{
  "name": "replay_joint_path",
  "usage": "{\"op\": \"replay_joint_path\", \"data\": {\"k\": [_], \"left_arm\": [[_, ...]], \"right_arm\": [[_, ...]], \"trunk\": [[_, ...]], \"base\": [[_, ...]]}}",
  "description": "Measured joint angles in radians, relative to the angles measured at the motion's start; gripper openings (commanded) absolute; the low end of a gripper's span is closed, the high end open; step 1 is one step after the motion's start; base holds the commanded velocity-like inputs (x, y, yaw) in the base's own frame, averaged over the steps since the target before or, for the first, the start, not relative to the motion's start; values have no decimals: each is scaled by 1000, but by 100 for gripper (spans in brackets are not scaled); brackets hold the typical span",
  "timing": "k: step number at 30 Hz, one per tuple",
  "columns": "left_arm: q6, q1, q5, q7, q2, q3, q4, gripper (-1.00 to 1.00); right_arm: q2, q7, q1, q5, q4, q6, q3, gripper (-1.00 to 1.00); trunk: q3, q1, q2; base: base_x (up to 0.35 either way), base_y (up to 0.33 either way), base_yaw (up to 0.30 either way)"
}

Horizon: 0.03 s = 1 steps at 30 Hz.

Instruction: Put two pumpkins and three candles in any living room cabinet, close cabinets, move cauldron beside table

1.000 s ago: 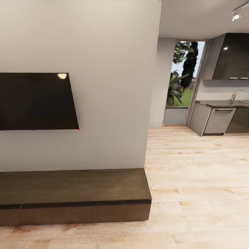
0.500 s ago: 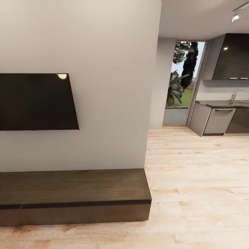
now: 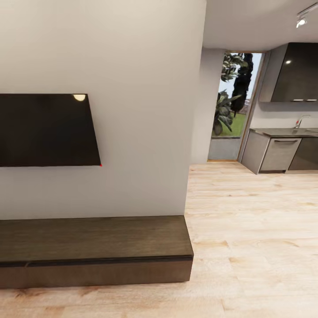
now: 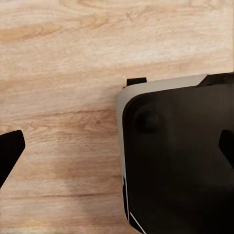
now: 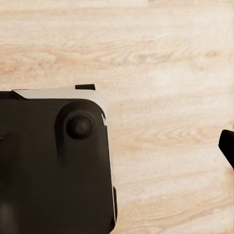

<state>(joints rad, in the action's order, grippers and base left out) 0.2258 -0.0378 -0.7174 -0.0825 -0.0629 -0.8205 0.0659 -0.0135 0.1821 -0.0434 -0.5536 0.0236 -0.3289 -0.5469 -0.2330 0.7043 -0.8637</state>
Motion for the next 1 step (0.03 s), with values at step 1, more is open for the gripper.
{"op": "replay_joint_path", "data": {"k": [1], "left_arm": [[0,0,1,0,1,-1,0,100]], "right_arm": [[1,0,0,0,1,0,0,100]], "trunk": [[0,0,0]], "base": [[0,0,0]]}}
